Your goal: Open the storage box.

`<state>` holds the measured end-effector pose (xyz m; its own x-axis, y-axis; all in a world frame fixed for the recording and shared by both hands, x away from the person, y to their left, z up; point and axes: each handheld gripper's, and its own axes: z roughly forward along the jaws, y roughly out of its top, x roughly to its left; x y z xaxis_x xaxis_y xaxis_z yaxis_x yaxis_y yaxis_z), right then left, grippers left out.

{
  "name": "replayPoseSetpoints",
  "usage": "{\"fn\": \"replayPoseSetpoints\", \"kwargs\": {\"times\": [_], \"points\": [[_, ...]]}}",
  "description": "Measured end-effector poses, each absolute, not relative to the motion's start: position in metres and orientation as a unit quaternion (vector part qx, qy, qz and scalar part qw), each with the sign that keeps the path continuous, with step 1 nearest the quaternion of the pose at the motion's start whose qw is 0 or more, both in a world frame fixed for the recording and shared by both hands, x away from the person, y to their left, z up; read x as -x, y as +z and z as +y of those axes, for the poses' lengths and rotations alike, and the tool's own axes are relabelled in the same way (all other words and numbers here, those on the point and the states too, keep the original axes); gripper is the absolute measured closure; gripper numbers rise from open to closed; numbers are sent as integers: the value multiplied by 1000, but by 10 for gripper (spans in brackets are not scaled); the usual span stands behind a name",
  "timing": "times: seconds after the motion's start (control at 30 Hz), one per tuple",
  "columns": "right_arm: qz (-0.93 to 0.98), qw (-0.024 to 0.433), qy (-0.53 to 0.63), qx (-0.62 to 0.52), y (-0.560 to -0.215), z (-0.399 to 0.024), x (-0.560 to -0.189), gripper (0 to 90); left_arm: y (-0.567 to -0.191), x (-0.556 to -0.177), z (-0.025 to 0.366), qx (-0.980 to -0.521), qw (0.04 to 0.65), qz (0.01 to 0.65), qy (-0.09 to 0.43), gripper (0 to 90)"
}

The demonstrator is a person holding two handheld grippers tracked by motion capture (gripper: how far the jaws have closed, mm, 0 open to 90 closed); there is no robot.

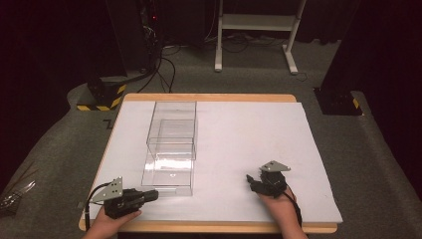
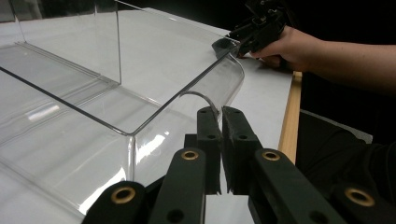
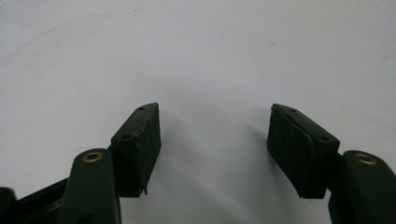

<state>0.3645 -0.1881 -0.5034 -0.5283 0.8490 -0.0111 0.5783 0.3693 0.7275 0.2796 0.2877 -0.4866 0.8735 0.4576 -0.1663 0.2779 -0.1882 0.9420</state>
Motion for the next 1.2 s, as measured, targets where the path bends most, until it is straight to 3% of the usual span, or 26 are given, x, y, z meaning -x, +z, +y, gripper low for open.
{"fn": "replayPoseSetpoints", "kwargs": {"times": [0.2, 0.43, 1.2], "points": [[804, 197, 344, -444, -503, -188, -364, 349, -487, -281, 289, -765, 592, 243, 69, 854], [804, 196, 345, -444, -503, -188, -365, 349, -483, -278, 294, -757, 600, 250, 66, 744], [804, 196, 344, -444, -503, -188, -365, 348, -460, -272, 312, -705, 646, 269, 112, 754]]}}
